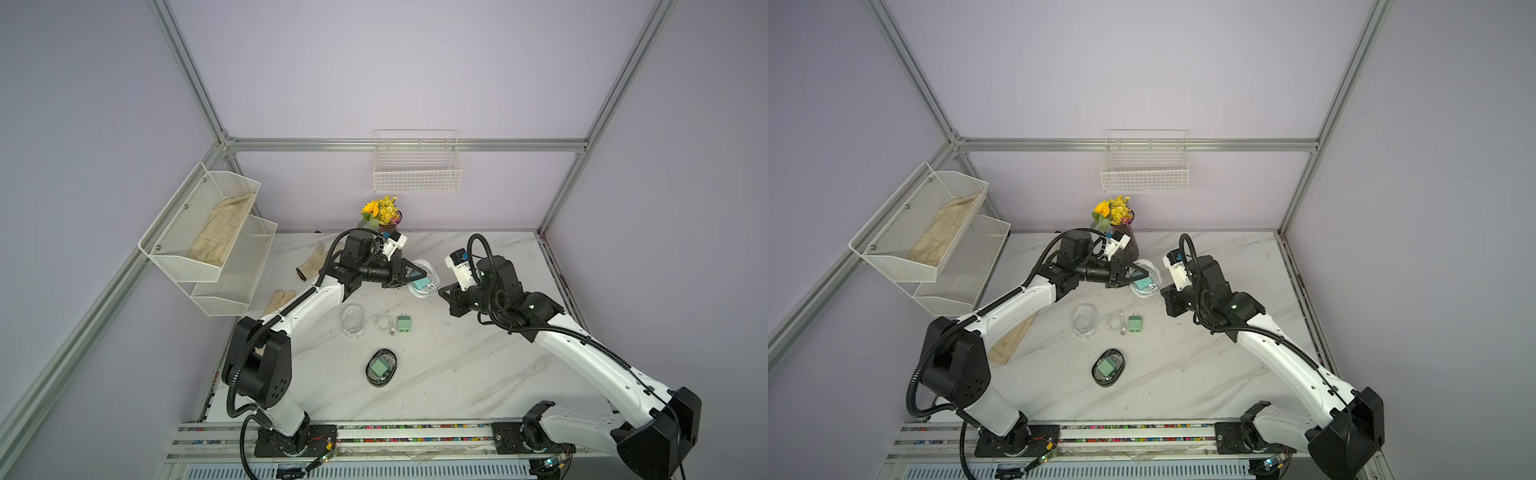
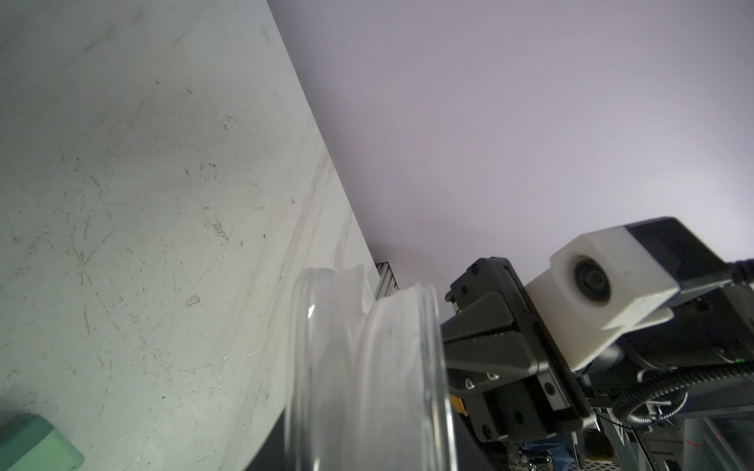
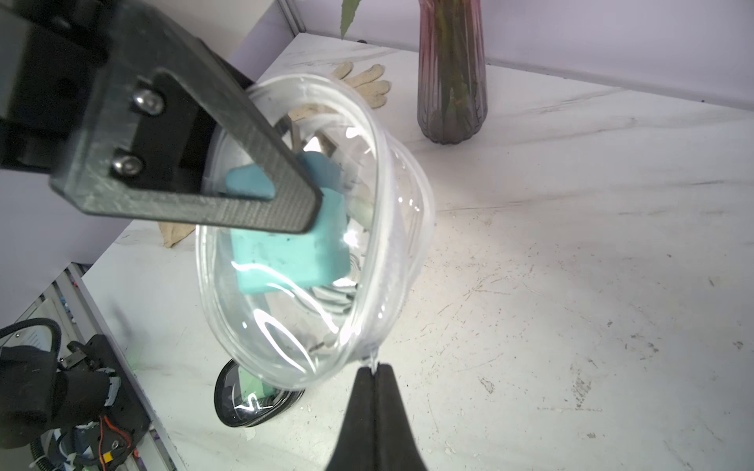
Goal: Pack away charging kits
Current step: Zip the zipper on the storage bag.
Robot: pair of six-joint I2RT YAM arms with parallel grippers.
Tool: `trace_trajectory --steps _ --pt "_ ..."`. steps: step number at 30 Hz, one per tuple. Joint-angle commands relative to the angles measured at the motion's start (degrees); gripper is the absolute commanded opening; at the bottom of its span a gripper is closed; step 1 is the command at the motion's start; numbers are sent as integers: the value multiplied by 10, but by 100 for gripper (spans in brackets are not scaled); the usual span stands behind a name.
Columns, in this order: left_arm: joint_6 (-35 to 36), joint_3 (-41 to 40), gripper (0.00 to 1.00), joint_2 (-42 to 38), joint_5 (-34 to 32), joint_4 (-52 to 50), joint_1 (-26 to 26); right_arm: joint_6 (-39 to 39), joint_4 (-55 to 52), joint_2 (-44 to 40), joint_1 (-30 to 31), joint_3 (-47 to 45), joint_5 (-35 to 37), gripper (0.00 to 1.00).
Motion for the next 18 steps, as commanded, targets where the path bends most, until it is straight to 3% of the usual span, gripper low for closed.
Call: trace_trajectory --steps 1,9,18 --pt "47 -29 0 -27 67 -35 5 -27 -9 11 8 37 62 0" --pt "129 -40 0 -37 99 -93 0 -45 -31 -6 24 72 152 0" --pt "196 -65 0 -46 143 -122 -32 -73 -13 31 24 128 89 0"
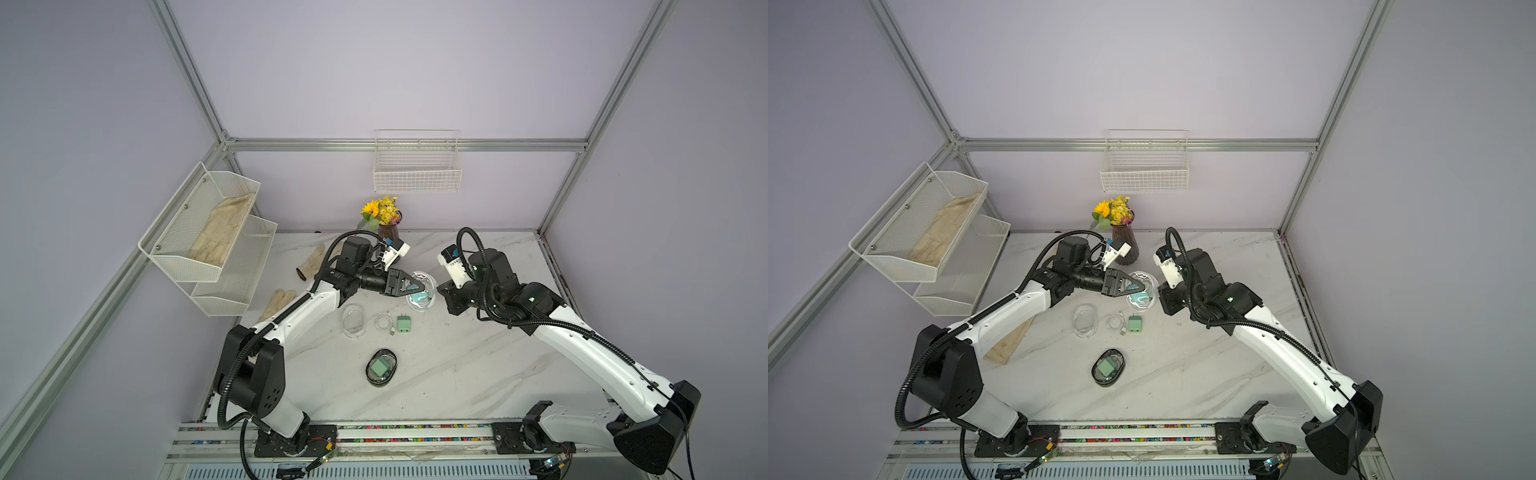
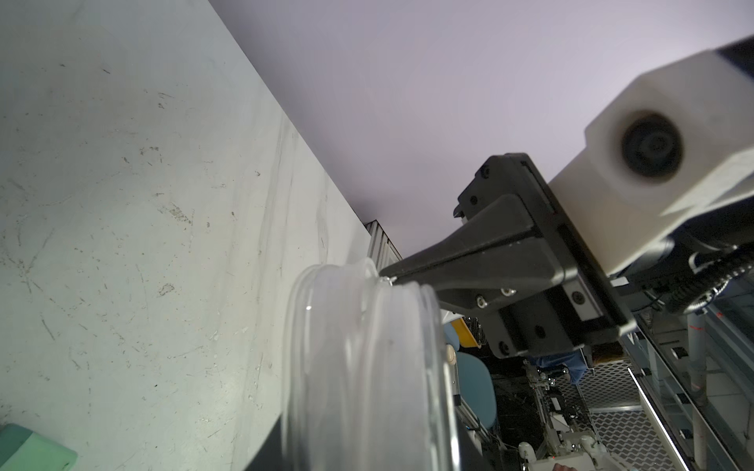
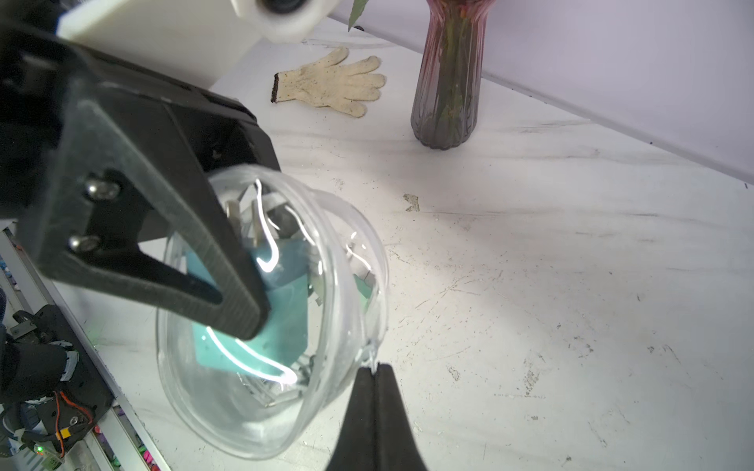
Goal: Pack away charging kits
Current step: Zip the zipper on the storage bag, then adjust the storage bag.
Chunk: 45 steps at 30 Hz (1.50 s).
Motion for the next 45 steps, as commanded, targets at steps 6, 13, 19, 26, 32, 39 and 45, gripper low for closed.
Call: trace_trajectory --steps 6,13,19,26,32,39,45 --pt "105 -37 0 -14 55 -123 -52 -33 93 27 -12 66 -12 0" --pt "148 -20 0 -13 34 -169 -76 -20 93 26 -12 71 -15 0" --pt "194 23 0 -5 23 -227 -77 34 32 -22 -20 38 -20 51" --pt "220 61 0 -1 9 -268 -93 83 30 -89 -129 -16 -267 89" --pt "224 89 0 -13 -14 -289 -106 144 93 -117 -135 -127 -394 92" --pt "213 105 0 -16 -18 -290 -122 211 197 -170 -134 -234 -456 90" --pt "205 118 0 -15 -23 -288 -126 227 227 -170 -134 -282 -510 69"
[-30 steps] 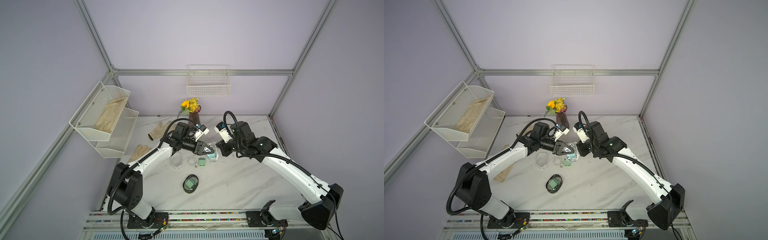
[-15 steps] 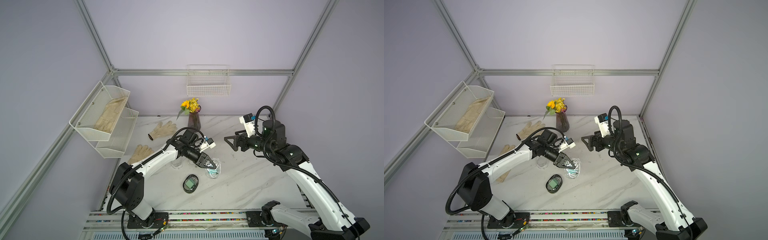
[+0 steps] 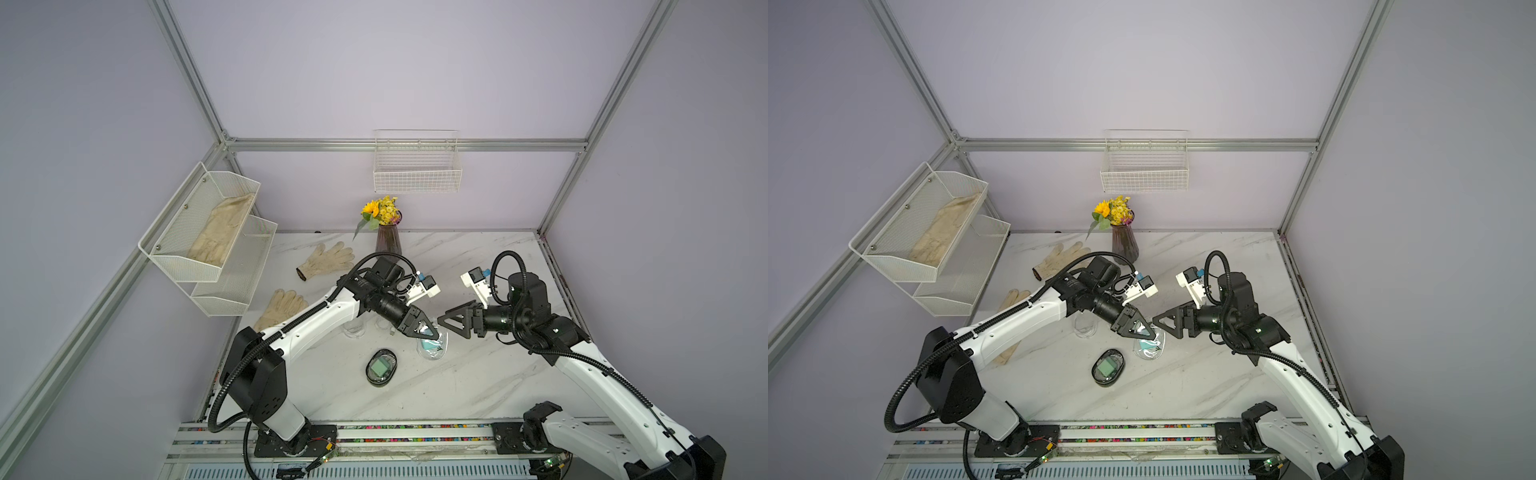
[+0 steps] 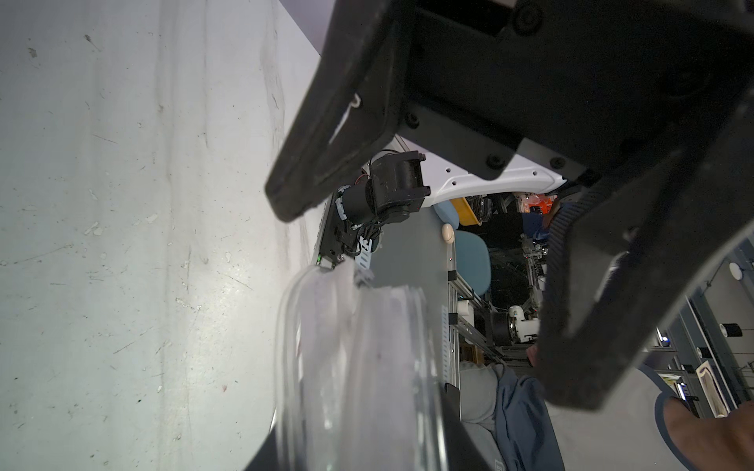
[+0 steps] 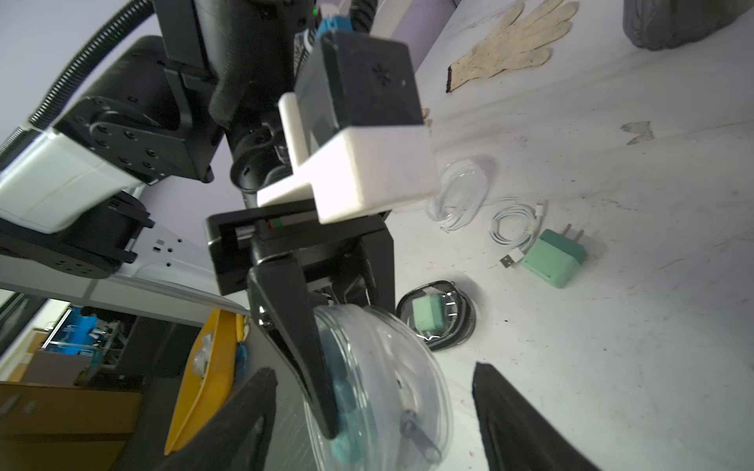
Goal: Pack away charging kits
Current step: Adjust the storage bag.
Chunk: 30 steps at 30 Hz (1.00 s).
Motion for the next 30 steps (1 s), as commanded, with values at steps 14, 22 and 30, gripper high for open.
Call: trace_trajectory --steps 14,22,30 --pt "-12 72 0 -20 15 25 -9 82 146 -12 0 -98 -104 7" --pt "-68 53 17 -47 2 94 6 95 150 -23 -1 -83 -91 0" --pt "-328 -101 72 -96 -56 426 17 295 345 -72 -2 -104 46 0"
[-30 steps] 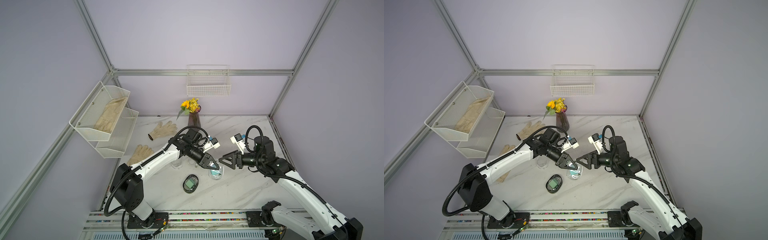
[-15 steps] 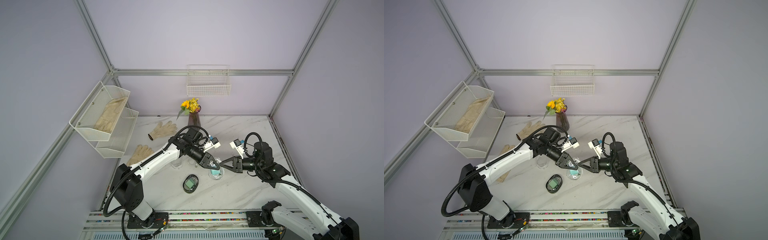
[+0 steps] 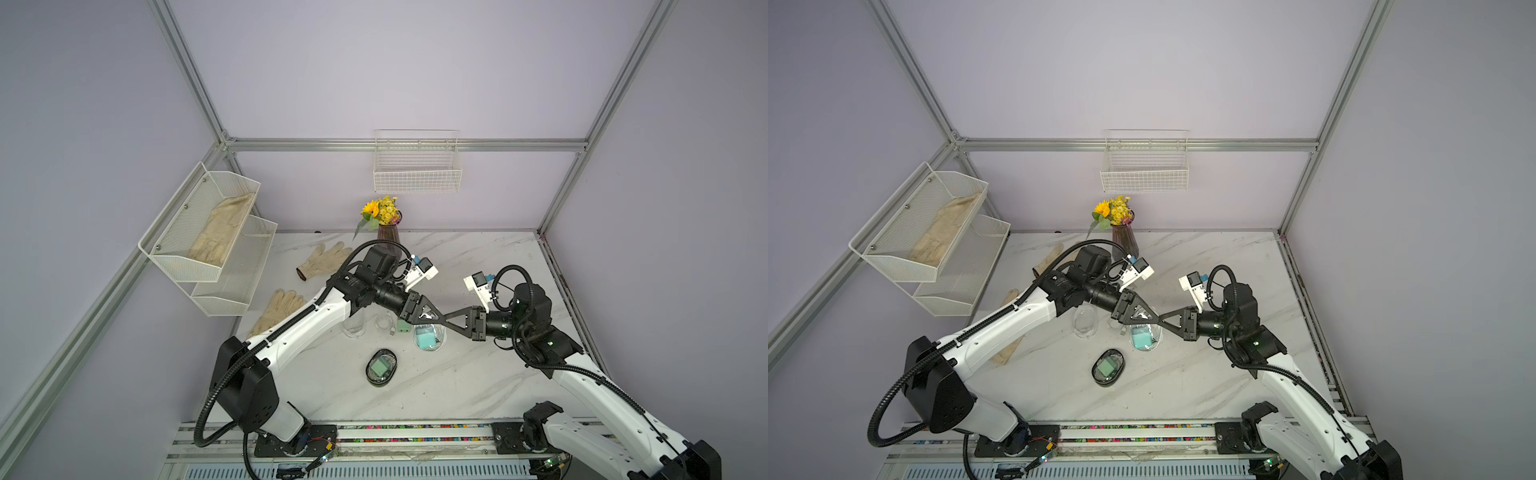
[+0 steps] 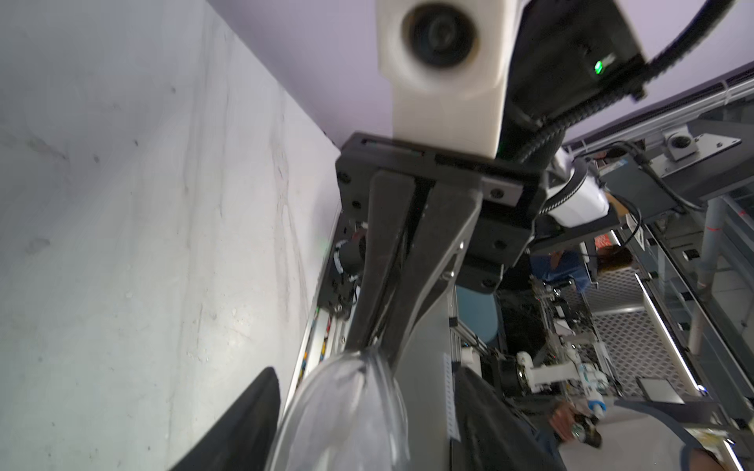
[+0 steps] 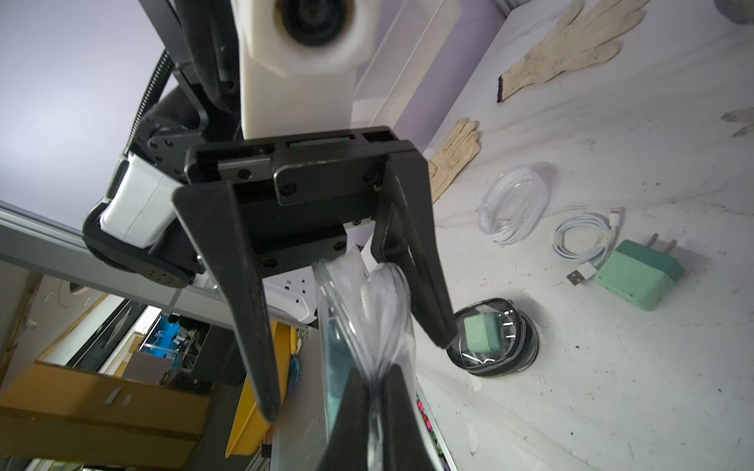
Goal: Pack away charging kits
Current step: Adjust the storage bag.
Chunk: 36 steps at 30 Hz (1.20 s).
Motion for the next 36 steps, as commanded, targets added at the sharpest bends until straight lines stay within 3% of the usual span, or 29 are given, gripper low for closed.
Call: trace_trajectory --steps 1,6,11,16,19,22,27,36 --pt "-199 -100 78 -57 -52 285 3 131 157 -33 1 -15 84 0" --pt "-274 -191 82 -100 -231 438 -38 205 246 -44 1 -26 154 0" --pt "-334 -230 82 -61 -326 640 -73 285 348 -59 1 -79 226 0" --pt "-380 -233 79 5 -364 758 -94 290 338 -88 2 -101 284 0" --pt "-399 -253 68 17 -401 810 -97 296 331 -108 1 -114 312 0" --pt "-415 -246 62 34 -400 823 -101 320 358 -130 1 -151 340 0" --pt "-422 -248 56 50 -429 846 -108 344 388 -115 2 -180 329 0" --pt "-462 -208 24 98 -381 875 -107 320 328 -132 2 -170 316 0"
